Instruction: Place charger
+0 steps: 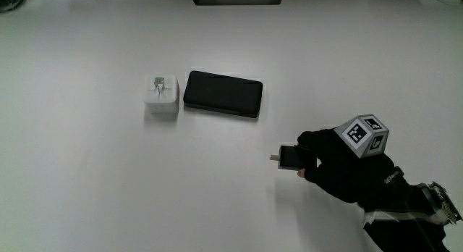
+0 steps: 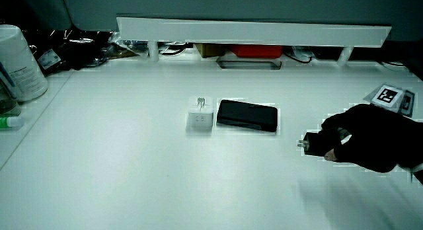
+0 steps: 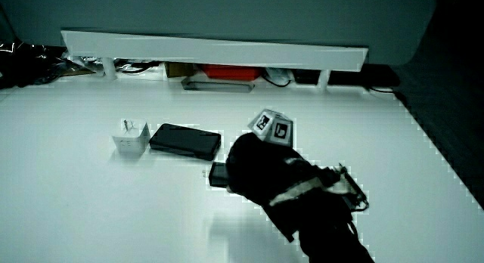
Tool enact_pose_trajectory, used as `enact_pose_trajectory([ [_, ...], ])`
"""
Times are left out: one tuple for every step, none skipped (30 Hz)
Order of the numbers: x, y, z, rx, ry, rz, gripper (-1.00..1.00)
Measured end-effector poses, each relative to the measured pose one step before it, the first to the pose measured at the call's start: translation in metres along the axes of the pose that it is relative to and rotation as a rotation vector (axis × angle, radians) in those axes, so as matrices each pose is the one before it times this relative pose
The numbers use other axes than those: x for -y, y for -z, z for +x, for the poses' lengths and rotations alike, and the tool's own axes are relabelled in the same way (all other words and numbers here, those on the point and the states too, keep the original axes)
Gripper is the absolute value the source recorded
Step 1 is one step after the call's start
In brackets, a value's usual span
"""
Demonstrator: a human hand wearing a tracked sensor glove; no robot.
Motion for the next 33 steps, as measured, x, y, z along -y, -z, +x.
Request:
enact_pose_trajectory([
  [-0.00063,0.0026,0.0046,-0.00207,0.01352,-0.00178,0.0],
  [0.00013,0.00175,0.00272,0.00292,0.0136,-0.00374,0.0],
  [-0.00085,0.00302,0.00505,-0.00722,0.00652,-0.00661,0.0],
  [-0.0012,0.00388,0.00632,-0.00036,0.00924,-0.00158,0.0],
  [-0.00029,0.00358,0.00427,0.00995,0.00633,-0.0064,0.0],
  [0.00098,0.00157,0.00138,-0.02581,0.00621,-0.01054,0.0],
  [-0.00114,0.00386,0.00461,0.00337,0.00389,-0.01361,0.0],
  [-0.00104,0.00258,0.00322,0.00503,0.01756,0.01008,0.0],
  [-0.00018,0.00186,0.00067,-0.02057,-0.00701,-0.01966,0.0],
  [-0.00046,0.00216,0.00233,-0.00455,0.00663,-0.00813,0.0],
  [-0.0008,0.0024,0.00334,0.00484,0.00641,0.00526,0.0],
  [-0.00024,0.00189,0.00229,-0.00877,0.00255,0.0018,0.0],
  [-0.00195,0.00304,0.00456,0.00141,0.01071,-0.00736,0.0],
  [0.00029,0.00107,0.00071,-0.00684,0.00188,0.00102,0.0],
  [0.00029,0.00146,0.00078,-0.00617,-0.00208,-0.01231,0.0],
  [-0.00102,0.0026,0.00434,0.00562,0.00777,0.00444,0.0],
  [-0.00051,0.00216,0.0027,-0.00035,-0.00127,-0.00253,0.0],
  [0.00104,0.0,-0.0009,-0.00385,0.00351,-0.00217,0.0],
  [-0.00227,0.00313,0.00495,-0.00367,0.00673,-0.00251,0.0],
  [0.0022,-0.00106,-0.00311,-0.00646,-0.00182,0.00036,0.0],
  [-0.00181,0.00247,0.00413,0.01525,0.00285,0.0026,0.0],
  [0.00022,0.0004,0.00134,-0.02072,0.00938,0.00232,0.0],
  [0.00229,-0.00167,-0.00341,-0.00525,-0.01436,-0.00395,0.0],
  [-0.00073,0.00077,0.00342,-0.00211,-0.00116,0.00431,0.0],
  [0.00002,0.00011,0.0013,-0.00612,0.00163,0.00149,0.0],
  [-0.001,0.00137,0.0029,0.01184,0.00905,0.01017,0.0],
  [0.00132,-0.00123,-0.00261,-0.01167,-0.0061,-0.00439,0.0],
  [0.00027,-0.0001,-0.00037,0.00369,-0.00087,-0.00427,0.0],
  [-0.00149,0.00172,0.0033,0.00068,0.00021,-0.00537,0.0],
  [0.00146,-0.00082,-0.00242,-0.00442,-0.00871,0.00351,0.0],
  [0.00044,0.0004,0.00013,0.01631,0.01899,0.01594,0.0],
  [0.00131,-0.00069,-0.00209,-0.00965,-0.01943,-0.0083,-0.07],
  [-0.00128,0.00143,0.00346,0.01743,0.01914,0.00851,-0.14],
])
